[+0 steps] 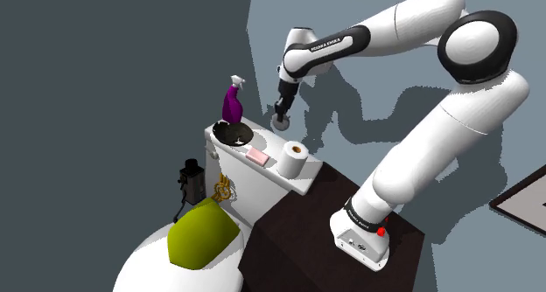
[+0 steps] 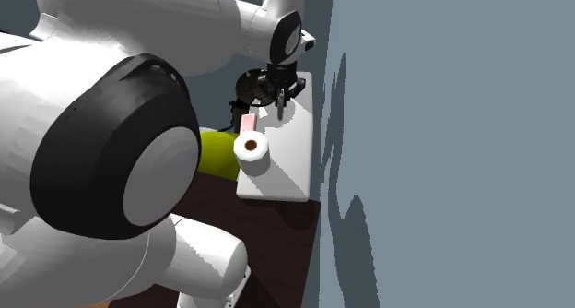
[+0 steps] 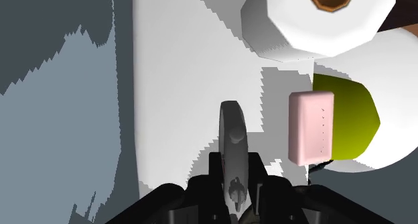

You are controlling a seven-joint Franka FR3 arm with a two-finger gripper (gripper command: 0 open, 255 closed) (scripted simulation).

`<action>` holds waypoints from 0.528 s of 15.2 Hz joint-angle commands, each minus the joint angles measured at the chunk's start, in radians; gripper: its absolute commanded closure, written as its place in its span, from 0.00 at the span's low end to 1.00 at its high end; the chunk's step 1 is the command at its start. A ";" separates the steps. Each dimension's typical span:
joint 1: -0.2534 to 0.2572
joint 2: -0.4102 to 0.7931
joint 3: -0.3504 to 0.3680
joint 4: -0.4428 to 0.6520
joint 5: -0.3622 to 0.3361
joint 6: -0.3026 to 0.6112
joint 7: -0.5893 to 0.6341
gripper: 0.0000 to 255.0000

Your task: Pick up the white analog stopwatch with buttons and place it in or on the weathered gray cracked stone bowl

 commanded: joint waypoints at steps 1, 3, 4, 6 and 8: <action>0.000 -0.016 0.000 0.014 -0.002 -0.030 0.001 1.00; 0.000 -0.024 0.000 0.020 -0.003 -0.044 0.001 1.00; 0.009 0.000 0.011 0.050 0.004 -0.051 0.017 1.00; 0.028 0.048 0.030 0.112 0.015 -0.065 0.049 1.00; 0.045 0.097 0.049 0.179 0.023 -0.082 0.080 1.00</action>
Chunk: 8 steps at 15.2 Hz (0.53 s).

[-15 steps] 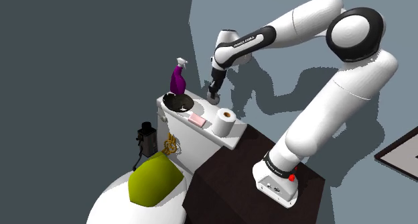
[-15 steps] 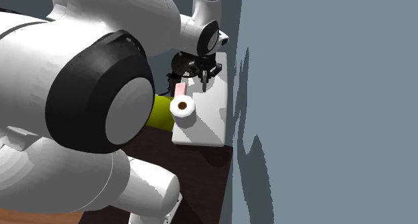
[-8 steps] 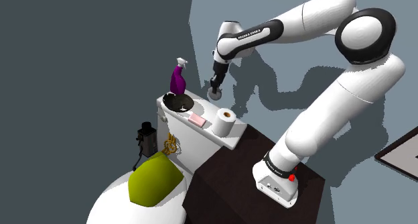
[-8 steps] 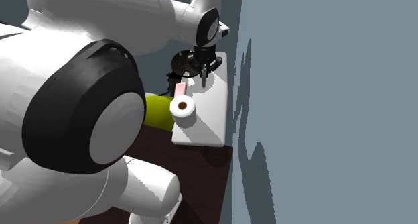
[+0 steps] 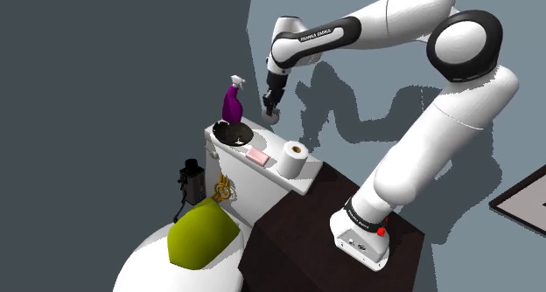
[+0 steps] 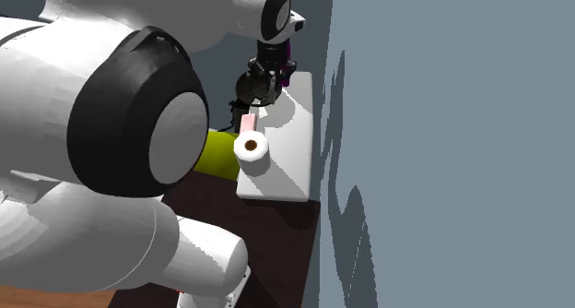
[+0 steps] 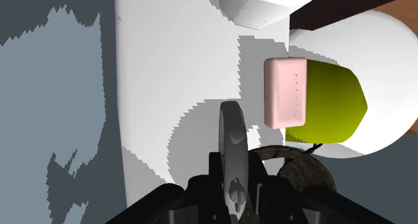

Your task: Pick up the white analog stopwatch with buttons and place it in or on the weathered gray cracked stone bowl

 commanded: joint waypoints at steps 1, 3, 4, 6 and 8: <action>0.016 0.055 0.017 0.076 0.008 -0.021 0.030 1.00; 0.033 0.107 0.033 0.149 0.013 -0.041 0.060 1.00; 0.041 0.134 0.040 0.187 0.014 -0.052 0.075 1.00; 0.057 0.189 0.053 0.268 0.016 -0.077 0.104 1.00; 0.073 0.248 0.065 0.354 0.017 -0.105 0.132 1.00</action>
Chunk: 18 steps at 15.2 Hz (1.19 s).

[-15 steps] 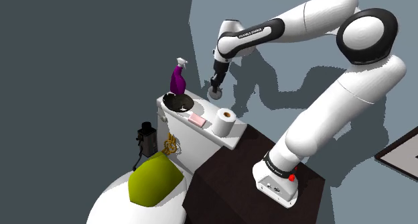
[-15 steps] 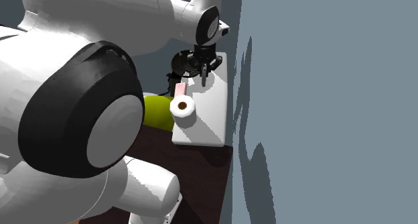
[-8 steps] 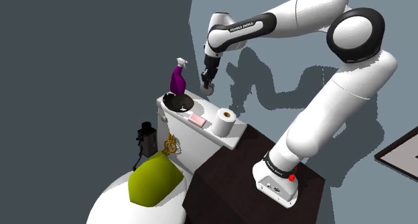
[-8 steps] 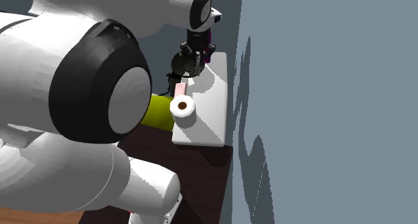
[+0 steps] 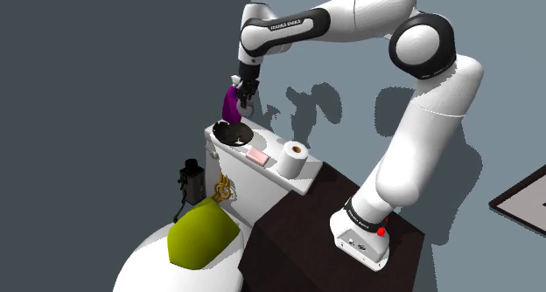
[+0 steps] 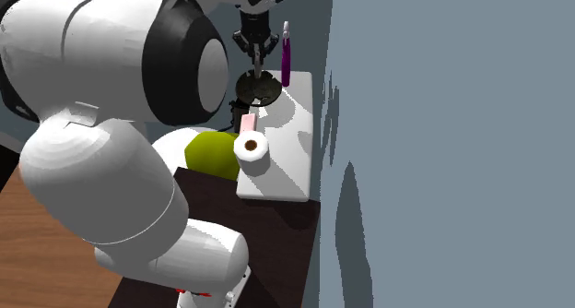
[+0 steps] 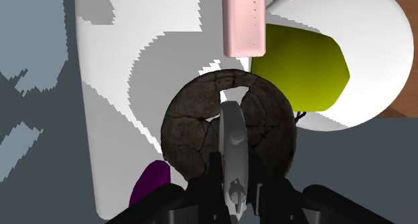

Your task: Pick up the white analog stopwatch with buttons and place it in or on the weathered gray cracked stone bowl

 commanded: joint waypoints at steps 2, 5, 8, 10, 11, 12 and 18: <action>0.017 0.067 0.011 0.087 0.000 -0.020 0.029 1.00; 0.017 0.082 0.011 0.066 0.000 0.016 0.028 1.00; 0.017 0.099 0.012 0.048 0.001 0.051 0.027 1.00; 0.017 0.111 0.012 0.037 0.001 0.074 0.027 1.00; 0.017 0.117 0.012 0.032 0.001 0.086 0.027 1.00; 0.017 0.124 0.012 0.027 0.001 0.097 0.026 1.00; 0.017 0.162 0.012 0.004 0.002 0.159 0.025 1.00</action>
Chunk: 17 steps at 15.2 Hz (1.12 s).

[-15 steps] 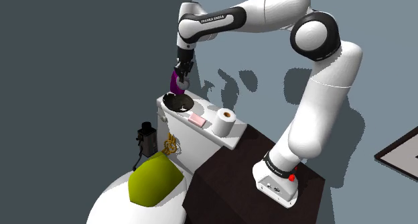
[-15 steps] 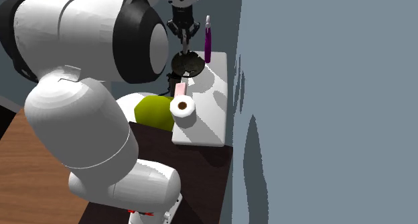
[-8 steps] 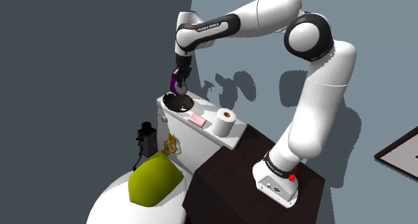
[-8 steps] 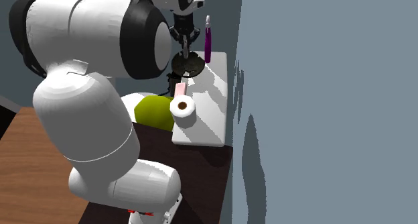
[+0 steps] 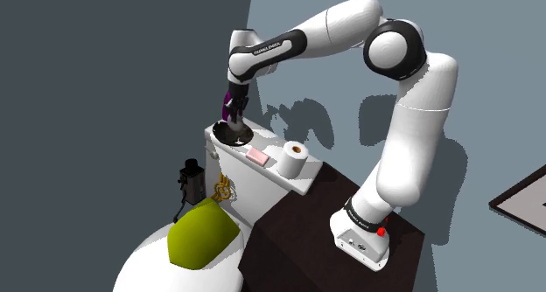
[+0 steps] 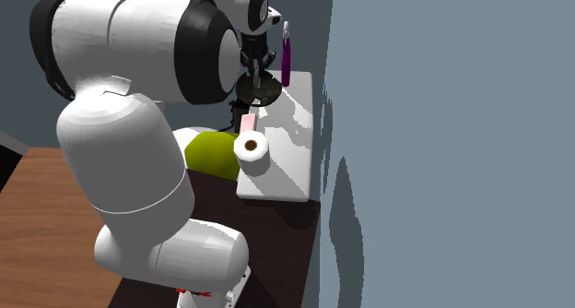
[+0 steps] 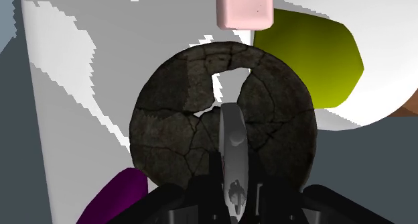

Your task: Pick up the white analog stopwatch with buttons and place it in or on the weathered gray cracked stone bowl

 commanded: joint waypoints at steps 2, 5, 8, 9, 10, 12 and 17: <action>0.000 0.006 0.000 0.001 0.000 0.006 0.000 1.00; 0.000 0.006 0.000 0.001 0.000 0.006 0.000 1.00; 0.000 0.006 0.000 0.001 0.000 0.006 0.000 0.00; 0.000 0.006 0.000 0.001 0.000 0.006 0.000 0.00; 0.000 0.006 0.000 0.001 0.000 0.006 0.000 0.00; 0.000 0.006 0.000 0.001 0.000 0.006 0.000 0.00; -0.001 -0.042 -0.001 0.067 -0.001 -0.108 0.001 0.00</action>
